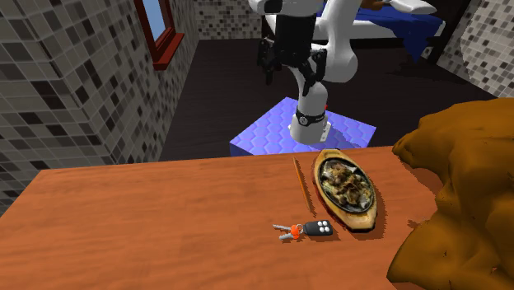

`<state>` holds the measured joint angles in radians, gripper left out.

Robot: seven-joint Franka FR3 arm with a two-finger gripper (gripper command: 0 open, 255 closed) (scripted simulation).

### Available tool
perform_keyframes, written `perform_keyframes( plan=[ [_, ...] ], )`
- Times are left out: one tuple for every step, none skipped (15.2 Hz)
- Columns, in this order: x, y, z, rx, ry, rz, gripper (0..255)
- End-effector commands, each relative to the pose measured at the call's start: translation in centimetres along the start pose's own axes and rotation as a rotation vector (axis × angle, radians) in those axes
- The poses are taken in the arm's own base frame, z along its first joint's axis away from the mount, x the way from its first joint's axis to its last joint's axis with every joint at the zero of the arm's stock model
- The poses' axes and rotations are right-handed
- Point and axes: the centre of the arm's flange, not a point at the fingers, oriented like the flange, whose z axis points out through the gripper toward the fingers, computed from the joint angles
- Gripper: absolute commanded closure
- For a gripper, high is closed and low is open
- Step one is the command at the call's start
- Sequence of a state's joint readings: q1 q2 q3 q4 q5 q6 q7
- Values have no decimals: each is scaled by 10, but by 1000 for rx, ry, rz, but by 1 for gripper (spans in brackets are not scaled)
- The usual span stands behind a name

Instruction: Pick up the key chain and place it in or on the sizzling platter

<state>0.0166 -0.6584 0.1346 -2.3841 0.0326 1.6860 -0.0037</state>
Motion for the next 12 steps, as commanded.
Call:
perform_keyframes(
  plan=[
    [16, -13, 16, 6, 8, -2, 0],
    [24, -20, 23, 9, 11, -4, 0],
    [31, -28, 30, 12, 14, -6, 0],
    [38, -36, 37, 15, 17, -8, 0],
    [46, -43, 44, 17, 20, -9, 0],
    [53, -51, 51, 20, 23, -11, 0],
    [60, -59, 57, 23, 25, -13, 0],
    [68, -67, 64, 26, 28, -15, 0],
    [75, -75, 71, 28, 31, -16, 0],
    [82, -83, 77, 31, 34, -18, 0],
    [90, -91, 84, 34, 37, -20, 0],
    [97, -99, 91, 37, 40, -22, 0]
  ],
)
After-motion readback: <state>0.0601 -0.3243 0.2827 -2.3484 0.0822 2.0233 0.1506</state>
